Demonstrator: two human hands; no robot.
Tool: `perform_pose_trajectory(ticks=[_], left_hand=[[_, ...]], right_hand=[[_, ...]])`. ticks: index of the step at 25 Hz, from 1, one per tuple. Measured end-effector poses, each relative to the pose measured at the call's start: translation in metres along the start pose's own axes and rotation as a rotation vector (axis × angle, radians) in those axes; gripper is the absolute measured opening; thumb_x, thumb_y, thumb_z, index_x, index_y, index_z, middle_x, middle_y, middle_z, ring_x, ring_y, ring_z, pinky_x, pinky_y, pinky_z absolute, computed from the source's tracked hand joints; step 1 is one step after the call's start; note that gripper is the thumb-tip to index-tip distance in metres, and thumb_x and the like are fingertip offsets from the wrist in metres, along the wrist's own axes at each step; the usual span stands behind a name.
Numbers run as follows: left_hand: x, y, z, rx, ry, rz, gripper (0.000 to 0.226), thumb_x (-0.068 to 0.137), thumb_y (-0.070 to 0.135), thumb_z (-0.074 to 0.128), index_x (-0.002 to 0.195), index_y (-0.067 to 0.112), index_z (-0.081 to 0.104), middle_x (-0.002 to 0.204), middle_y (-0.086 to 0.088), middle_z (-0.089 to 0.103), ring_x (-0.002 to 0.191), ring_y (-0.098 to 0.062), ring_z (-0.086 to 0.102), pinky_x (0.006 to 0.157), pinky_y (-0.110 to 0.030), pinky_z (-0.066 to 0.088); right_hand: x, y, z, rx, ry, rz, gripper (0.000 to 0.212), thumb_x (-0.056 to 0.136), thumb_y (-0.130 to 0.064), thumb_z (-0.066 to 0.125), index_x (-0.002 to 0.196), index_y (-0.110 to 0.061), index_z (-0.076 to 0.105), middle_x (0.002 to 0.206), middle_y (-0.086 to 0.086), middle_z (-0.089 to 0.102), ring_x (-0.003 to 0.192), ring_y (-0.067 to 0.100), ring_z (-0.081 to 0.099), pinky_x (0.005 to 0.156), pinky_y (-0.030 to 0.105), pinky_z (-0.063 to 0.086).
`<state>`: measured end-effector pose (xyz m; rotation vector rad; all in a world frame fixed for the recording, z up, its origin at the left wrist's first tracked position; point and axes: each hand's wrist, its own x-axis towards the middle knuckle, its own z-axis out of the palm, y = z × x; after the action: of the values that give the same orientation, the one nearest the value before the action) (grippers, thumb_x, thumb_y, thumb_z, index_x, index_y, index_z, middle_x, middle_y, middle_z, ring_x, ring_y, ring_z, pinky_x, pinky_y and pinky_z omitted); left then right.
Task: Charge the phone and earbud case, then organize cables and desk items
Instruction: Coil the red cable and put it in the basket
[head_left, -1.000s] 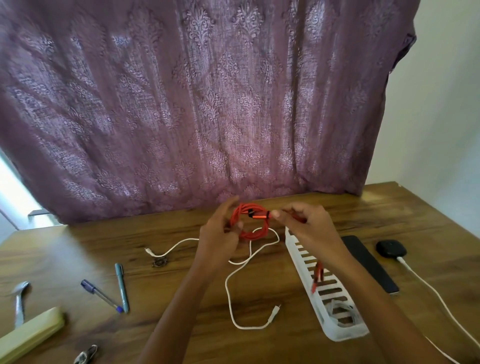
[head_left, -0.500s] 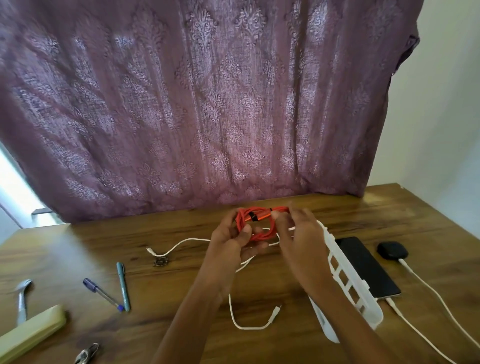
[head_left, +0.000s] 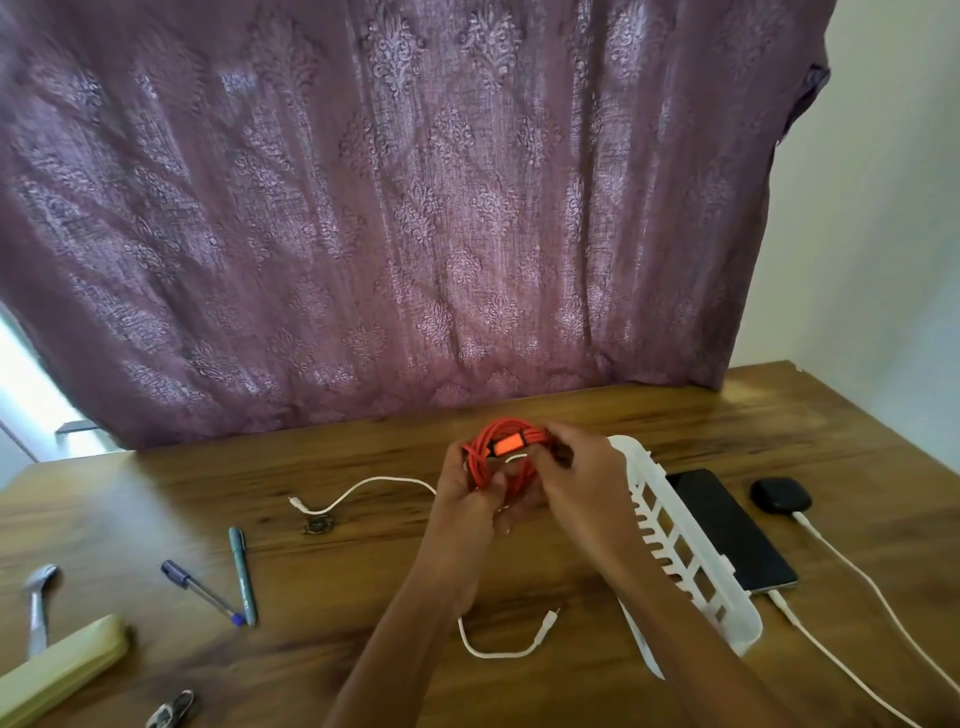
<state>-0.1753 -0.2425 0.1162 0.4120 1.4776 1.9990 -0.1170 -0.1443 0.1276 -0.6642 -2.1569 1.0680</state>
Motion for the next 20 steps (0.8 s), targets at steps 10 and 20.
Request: perform_pose_trajectory(ticks=[10, 20], left_hand=[[0.009, 0.024, -0.002, 1.21, 0.043, 0.545, 0.035, 0.086, 0.009, 0.055, 0.121, 0.012, 0.051, 0.113, -0.01, 0.056, 0.1, -0.029, 0.058, 0.084, -0.042, 0.049], [0.003, 0.032, 0.01, 0.669, 0.082, 0.297, 0.012, 0.094, 0.013, 0.049, 0.097, 0.017, 0.06, 0.072, 0.009, 0.062, 0.059, 0.009, 0.059, 0.055, -0.003, 0.042]], right_hand=[[0.009, -0.009, -0.009, -0.163, -0.082, -0.26, 0.025, 0.09, -0.009, 0.055, 0.113, -0.012, 0.065, 0.1, 0.004, 0.07, 0.083, 0.008, 0.059, 0.069, 0.001, 0.037], [0.003, 0.012, -0.003, 0.141, -0.04, -0.014, 0.016, 0.092, -0.012, 0.052, 0.089, -0.02, 0.067, 0.077, -0.004, 0.068, 0.068, 0.006, 0.062, 0.07, 0.024, 0.053]])
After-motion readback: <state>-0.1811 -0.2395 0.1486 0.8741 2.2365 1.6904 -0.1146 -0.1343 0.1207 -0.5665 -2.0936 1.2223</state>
